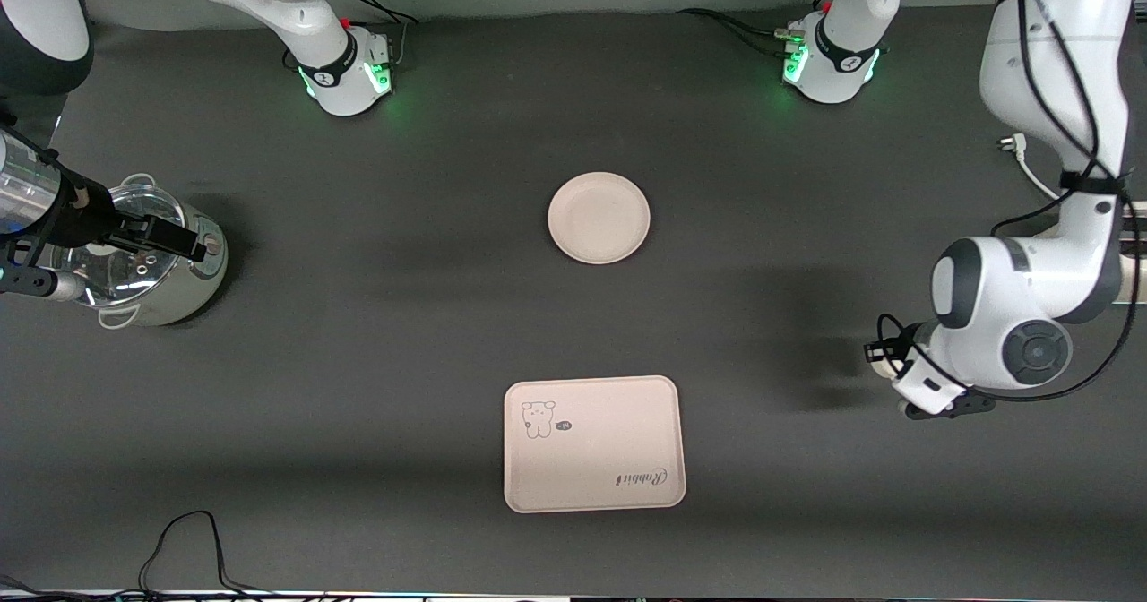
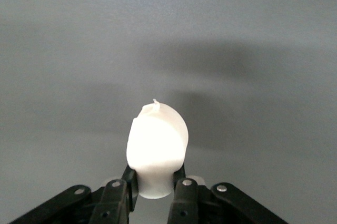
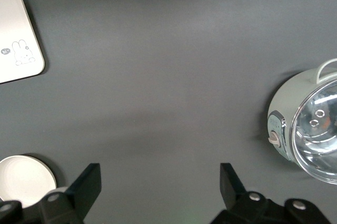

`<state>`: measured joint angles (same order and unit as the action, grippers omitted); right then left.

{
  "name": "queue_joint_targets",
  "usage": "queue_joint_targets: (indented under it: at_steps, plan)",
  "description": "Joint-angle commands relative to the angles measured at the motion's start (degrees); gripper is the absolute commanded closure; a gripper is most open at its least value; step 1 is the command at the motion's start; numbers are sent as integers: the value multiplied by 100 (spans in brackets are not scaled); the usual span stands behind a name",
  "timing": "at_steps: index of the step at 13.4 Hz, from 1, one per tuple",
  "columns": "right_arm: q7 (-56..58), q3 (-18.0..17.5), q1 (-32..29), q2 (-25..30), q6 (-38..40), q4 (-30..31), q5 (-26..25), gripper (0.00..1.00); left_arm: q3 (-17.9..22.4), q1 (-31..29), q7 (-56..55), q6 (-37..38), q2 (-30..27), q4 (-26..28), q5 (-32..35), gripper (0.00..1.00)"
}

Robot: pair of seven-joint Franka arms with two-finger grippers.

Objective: Place bun in plate and plate on tray
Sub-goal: 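Close the left gripper on the bun and lift it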

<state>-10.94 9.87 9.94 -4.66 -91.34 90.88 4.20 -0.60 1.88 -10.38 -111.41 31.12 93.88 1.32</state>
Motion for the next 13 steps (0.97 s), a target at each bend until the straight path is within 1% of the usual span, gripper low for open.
queue_joint_targets:
  at_steps: [1, 4, 6, 8, 9, 11, 12, 13]
  plan:
    - [-75, -2, 34, 70, -86, 114, 20, 0, 34, 58, -114, 749, -781, 157, 18, 68]
    - [-57, -2, 43, 158, -68, 280, 20, 0, 25, 32, -87, 1611, -1571, 157, 18, 67]
    - [-136, 24, 296, 149, -77, 290, -15, 0, 16, 41, -87, 2217, -2195, 165, -26, 67]
    - [-145, 42, 306, 140, -77, 281, -16, 0, 16, 84, -87, 2710, -2688, 209, -61, 66]
    - [-145, 50, 298, 149, -77, 264, 2, 0, 16, 93, -87, 2878, -2908, 296, -62, 64]
    - [-145, 59, 306, 149, -77, 281, 29, 0, 16, 207, -131, 2932, -3295, 621, -201, 64]
    - [-145, 59, 306, 140, -94, 290, 20, 0, 7, 234, -279, 2880, -3419, 788, -315, 64]
    - [-145, 59, 306, 132, -103, 290, 20, 0, -71, 347, -594, 2879, -3429, 824, -447, 64]
